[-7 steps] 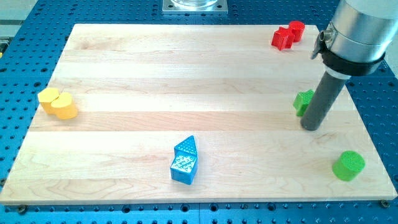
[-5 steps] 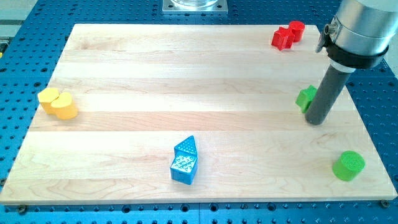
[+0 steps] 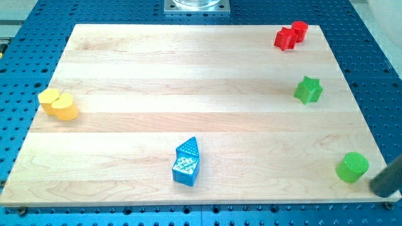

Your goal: Push green circle into green star

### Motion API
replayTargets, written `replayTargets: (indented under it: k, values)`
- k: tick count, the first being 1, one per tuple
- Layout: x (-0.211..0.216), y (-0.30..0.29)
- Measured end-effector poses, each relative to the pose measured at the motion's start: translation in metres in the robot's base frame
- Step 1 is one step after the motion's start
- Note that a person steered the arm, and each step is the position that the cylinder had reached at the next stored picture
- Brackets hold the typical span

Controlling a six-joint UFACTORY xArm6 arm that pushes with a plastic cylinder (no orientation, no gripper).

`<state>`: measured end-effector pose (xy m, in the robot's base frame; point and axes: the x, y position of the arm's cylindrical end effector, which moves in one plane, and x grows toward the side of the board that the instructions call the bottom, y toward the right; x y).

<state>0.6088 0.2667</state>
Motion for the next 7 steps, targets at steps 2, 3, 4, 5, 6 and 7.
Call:
replayTargets:
  k: [2, 3, 4, 5, 6, 7]
  values:
    - [-0.024, -0.017]
    - [0.000, -0.024]
    - [-0.004, -0.056]
    - [-0.039, -0.069]
    - [-0.042, -0.068]
    - [-0.009, -0.068]
